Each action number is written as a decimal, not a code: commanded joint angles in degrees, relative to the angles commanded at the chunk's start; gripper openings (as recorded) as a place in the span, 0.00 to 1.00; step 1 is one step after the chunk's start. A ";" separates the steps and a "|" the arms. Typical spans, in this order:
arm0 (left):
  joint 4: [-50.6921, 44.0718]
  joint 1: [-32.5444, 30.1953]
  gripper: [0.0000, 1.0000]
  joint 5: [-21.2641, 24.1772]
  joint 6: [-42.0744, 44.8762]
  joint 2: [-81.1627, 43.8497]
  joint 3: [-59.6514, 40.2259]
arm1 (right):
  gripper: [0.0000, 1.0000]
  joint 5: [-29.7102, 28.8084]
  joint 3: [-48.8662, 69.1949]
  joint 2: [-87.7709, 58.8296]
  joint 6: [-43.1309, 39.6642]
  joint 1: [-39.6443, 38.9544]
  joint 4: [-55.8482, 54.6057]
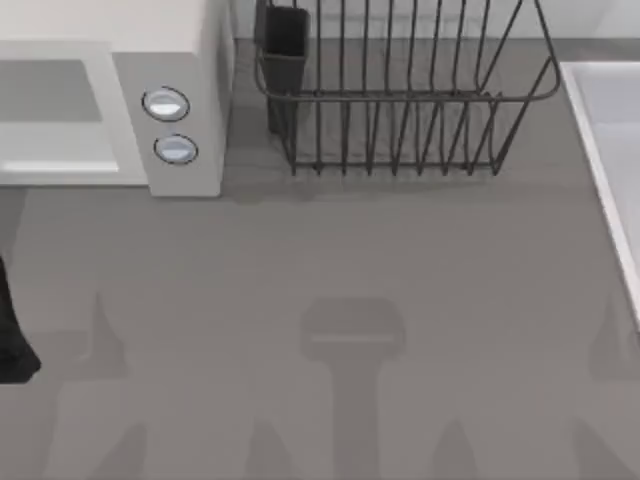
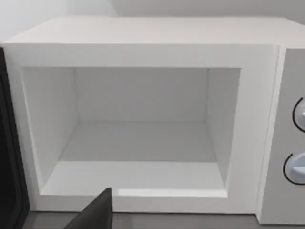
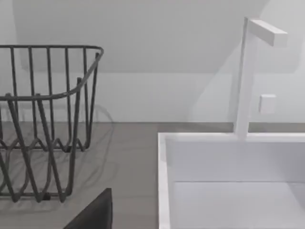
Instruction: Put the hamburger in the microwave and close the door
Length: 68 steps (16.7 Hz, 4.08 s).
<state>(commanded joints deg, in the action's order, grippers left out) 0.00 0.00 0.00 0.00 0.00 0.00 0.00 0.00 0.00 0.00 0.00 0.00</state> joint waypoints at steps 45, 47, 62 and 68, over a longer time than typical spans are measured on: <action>-35.54 24.37 1.00 0.21 79.77 -104.07 -49.43 | 1.00 0.00 0.00 0.00 0.00 0.00 0.00; -35.54 24.37 1.00 0.21 79.77 -104.07 -49.43 | 1.00 0.00 0.00 0.00 0.00 0.00 0.00; -35.54 24.37 0.00 0.21 79.77 -104.07 -49.43 | 1.00 0.00 0.00 0.00 0.00 0.00 0.00; -35.54 24.37 0.00 0.21 79.77 -104.07 -49.43 | 1.00 0.00 0.00 0.00 0.00 0.00 0.00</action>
<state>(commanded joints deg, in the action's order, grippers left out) -35.54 24.37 0.21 79.77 -104.07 -49.43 0.00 0.00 0.00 0.00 0.00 0.00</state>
